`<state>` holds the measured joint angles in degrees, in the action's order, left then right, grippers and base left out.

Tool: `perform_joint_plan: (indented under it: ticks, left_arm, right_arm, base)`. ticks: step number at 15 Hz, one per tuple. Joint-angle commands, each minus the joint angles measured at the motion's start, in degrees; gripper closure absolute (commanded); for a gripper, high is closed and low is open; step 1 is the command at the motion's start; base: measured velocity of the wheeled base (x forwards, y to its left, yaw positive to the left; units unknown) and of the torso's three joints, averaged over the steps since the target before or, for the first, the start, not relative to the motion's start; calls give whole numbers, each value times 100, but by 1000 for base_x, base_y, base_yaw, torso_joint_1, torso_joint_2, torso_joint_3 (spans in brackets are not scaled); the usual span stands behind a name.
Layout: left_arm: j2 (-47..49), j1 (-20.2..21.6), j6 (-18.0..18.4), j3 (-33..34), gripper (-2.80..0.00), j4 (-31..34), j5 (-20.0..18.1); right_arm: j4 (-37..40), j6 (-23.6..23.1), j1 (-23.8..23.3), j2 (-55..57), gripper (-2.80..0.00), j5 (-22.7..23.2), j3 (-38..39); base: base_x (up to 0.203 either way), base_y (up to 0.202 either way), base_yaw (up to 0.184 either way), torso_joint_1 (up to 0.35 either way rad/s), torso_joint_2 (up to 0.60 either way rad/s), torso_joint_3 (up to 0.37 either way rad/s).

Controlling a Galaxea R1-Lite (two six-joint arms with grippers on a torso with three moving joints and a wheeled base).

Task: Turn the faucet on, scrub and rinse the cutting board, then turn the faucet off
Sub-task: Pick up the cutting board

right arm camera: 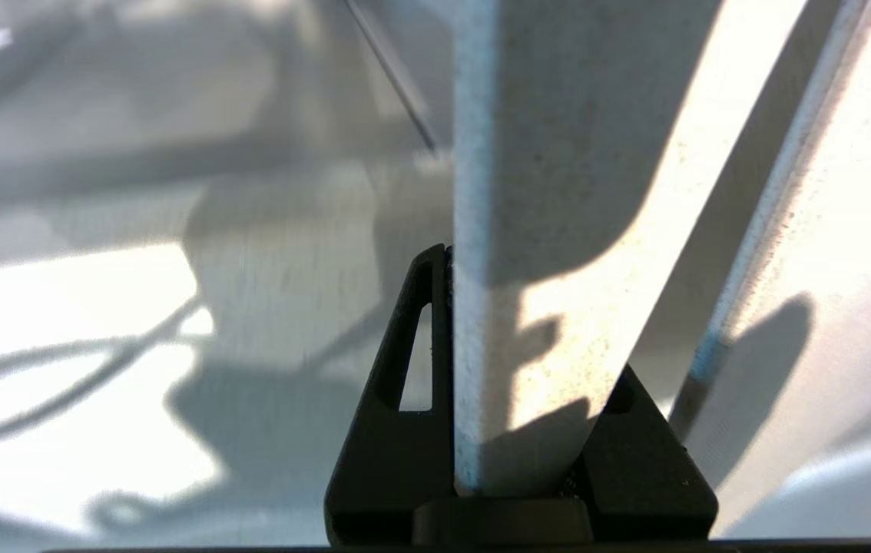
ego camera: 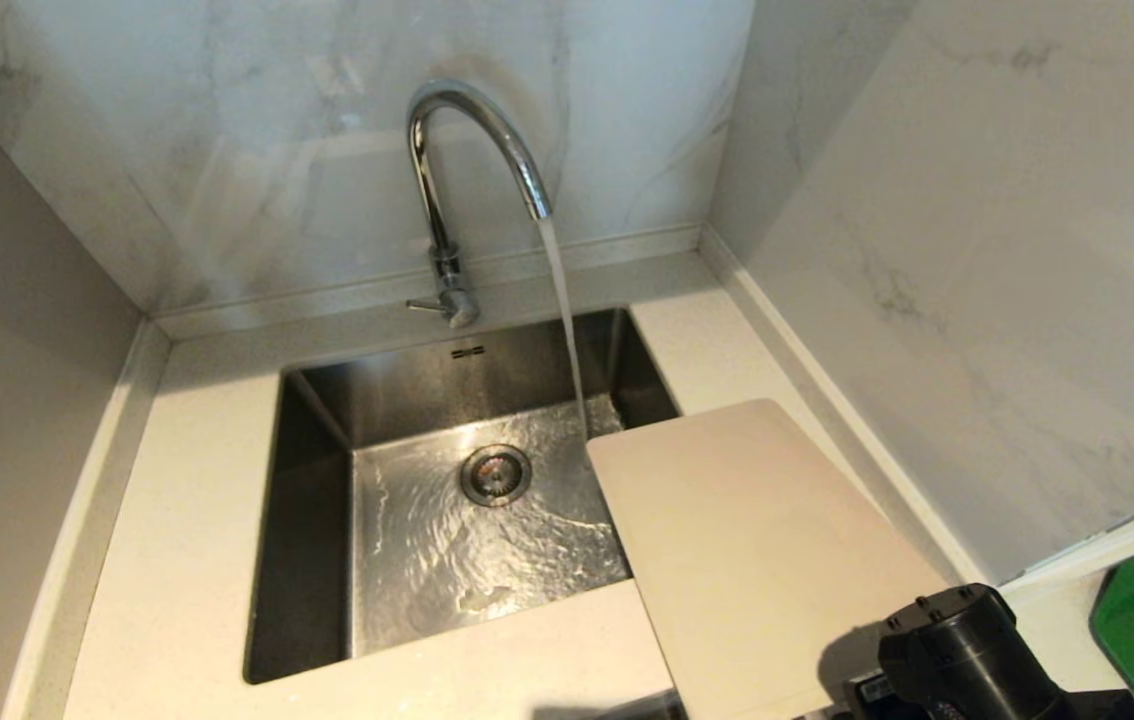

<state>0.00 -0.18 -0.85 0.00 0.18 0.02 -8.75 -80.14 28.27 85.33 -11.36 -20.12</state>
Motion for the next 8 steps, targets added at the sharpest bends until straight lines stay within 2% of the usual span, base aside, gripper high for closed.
perform_joint_plan:
  ticks: [1,3,8]
  left_arm:
    - [9,1,-3,0,0,-1,-2]
    - [9,1,-3,0,0,-1,0]
    - [9,1,-3,0,0,-9,1]
  right_arm:
    - [263,-298,-13,-564,0,-128,-90]
    - [284,-625,-15,-740,0,-419,-95]
    - [221,-1079,-94,-957,0,-455,-143]
  base:
    - [0,0,0,0,0,0]
    - [0,0,0,0,0,0]
    - [0,0,0,0,0,0]
